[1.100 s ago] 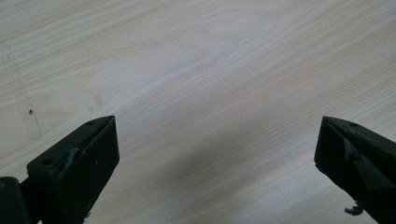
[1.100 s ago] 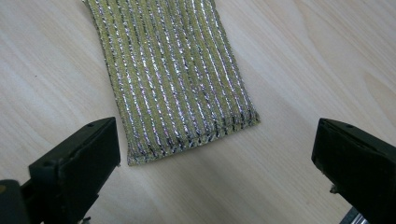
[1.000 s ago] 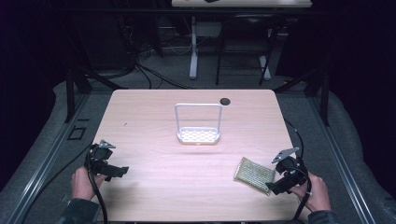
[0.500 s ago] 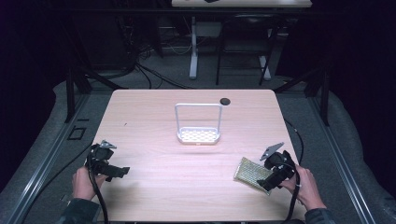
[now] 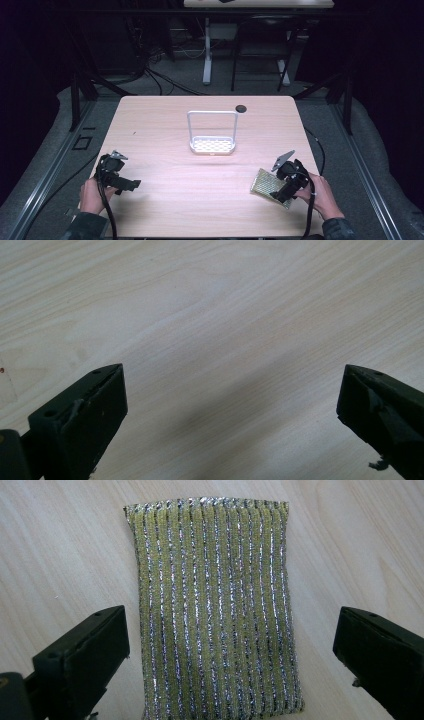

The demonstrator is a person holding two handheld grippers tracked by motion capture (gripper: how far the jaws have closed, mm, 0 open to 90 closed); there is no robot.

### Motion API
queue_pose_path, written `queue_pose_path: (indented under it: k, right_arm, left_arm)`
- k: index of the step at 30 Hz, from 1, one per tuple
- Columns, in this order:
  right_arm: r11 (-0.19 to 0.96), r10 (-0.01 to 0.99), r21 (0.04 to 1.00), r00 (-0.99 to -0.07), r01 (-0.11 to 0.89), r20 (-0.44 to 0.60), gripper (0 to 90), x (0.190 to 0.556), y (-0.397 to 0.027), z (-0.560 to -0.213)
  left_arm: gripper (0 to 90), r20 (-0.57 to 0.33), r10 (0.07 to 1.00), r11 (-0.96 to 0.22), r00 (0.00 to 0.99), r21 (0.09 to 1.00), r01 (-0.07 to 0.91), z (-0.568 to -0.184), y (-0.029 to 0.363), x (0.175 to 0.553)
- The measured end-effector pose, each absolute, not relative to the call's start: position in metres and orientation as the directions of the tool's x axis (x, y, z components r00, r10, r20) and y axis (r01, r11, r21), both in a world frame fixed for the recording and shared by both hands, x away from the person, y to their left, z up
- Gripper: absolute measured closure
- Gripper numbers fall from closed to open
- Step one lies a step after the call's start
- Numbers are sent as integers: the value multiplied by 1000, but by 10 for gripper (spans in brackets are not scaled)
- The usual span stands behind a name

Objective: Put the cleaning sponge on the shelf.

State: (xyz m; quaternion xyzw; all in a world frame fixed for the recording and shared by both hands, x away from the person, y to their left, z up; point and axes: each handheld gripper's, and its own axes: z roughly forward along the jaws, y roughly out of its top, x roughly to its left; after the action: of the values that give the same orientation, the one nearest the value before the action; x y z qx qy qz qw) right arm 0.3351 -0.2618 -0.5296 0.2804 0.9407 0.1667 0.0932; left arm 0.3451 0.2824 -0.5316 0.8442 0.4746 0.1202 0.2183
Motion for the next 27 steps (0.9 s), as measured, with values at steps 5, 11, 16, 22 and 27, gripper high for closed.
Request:
queue_pose_path:
  k: [5,11,16,22,27]
  right_arm:
    - [800,541,350,-839,488,-66,5,339,-261,-533]
    - [816,517,321,-856,480,-33,5,343,-260,-541]
    - [824,508,307,-861,477,-26,33,344,-259,-543]
    - [818,524,285,-852,499,-11,70,344,-259,-552]
    - [818,530,281,-847,502,-30,94,341,-257,-554]
  left_arm:
    - [0,-9,853,-453,522,485,748,-532,281,346]
    - [0,-5,842,-472,539,474,743,-534,278,348]
    - [0,-5,847,-466,531,474,747,-533,279,348]
    - [0,-2,851,-458,525,485,745,-531,282,346]
    - [0,-5,855,-453,519,480,751,-531,283,345]
